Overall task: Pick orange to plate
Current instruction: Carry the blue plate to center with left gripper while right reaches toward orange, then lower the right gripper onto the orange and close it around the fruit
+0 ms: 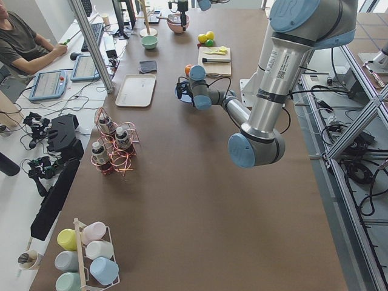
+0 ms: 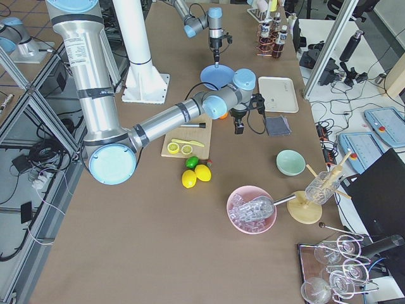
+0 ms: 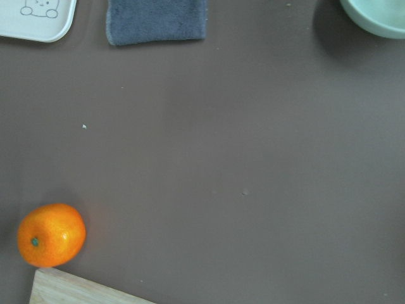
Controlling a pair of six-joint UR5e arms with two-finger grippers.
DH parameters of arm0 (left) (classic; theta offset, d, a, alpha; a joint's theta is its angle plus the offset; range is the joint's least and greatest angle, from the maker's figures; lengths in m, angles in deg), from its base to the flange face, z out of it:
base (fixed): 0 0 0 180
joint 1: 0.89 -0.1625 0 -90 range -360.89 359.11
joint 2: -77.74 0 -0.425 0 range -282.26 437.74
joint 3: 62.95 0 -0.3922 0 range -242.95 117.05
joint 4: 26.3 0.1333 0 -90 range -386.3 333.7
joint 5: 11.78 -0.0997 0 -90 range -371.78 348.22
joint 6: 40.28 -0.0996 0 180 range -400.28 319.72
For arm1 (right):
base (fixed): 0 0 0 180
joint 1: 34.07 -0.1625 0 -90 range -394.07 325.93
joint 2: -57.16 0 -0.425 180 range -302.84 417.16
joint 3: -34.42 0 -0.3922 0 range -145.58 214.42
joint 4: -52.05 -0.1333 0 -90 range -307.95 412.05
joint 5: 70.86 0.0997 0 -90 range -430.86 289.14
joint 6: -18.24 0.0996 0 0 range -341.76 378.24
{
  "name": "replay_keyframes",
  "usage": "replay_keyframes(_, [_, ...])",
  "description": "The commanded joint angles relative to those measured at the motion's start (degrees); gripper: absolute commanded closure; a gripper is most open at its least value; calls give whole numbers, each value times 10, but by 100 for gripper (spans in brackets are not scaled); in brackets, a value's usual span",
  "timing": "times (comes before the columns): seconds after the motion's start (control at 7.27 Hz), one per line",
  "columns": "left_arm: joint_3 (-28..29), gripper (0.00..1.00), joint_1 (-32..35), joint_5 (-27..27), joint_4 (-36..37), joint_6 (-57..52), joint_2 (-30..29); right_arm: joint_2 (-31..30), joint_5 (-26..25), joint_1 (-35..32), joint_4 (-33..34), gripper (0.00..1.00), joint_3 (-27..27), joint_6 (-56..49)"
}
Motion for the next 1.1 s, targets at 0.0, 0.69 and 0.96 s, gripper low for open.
replay_keyframes(0.0, [14, 100, -26, -20, 6, 3, -14, 49, -75, 106, -23, 0, 4, 117])
replay_keyframes(0.69, [15, 3, -40, -20, 6, 14, -27, 104, -161, 197, -24, 0, 48, 187])
replay_keyframes(0.96, [12, 2, -39, -21, 6, 24, -34, 129, -168, 211, -24, 0, 86, 187])
